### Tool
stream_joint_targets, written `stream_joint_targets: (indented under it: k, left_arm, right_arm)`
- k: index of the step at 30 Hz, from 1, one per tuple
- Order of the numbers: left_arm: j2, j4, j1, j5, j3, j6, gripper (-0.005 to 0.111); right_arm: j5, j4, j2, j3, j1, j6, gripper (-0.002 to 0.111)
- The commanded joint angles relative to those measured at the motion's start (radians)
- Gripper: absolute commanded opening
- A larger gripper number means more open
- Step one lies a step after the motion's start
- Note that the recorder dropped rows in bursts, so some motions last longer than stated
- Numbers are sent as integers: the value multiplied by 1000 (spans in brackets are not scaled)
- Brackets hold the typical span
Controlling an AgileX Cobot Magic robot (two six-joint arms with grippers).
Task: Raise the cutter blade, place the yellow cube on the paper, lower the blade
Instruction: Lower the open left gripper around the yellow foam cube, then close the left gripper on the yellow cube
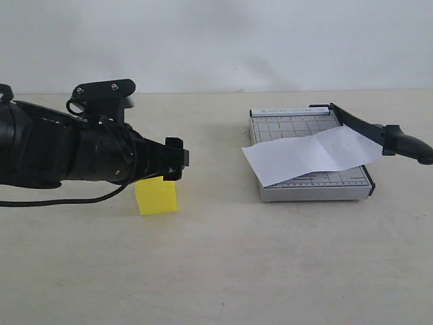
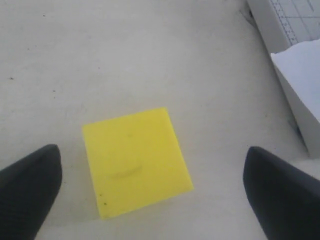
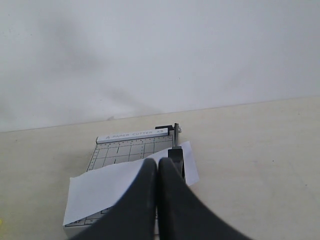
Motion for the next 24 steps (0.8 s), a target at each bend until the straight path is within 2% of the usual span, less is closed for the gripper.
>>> stream_joint_targets:
  k: [1, 24]
  left_arm:
    - [45, -3, -6, 18, -4, -26, 92]
    - [97, -3, -6, 8, -57, -49, 92]
  right_arm:
    - [-6, -5, -4, 1, 0, 1, 0]
    - [-6, -5, -4, 1, 0, 1, 0]
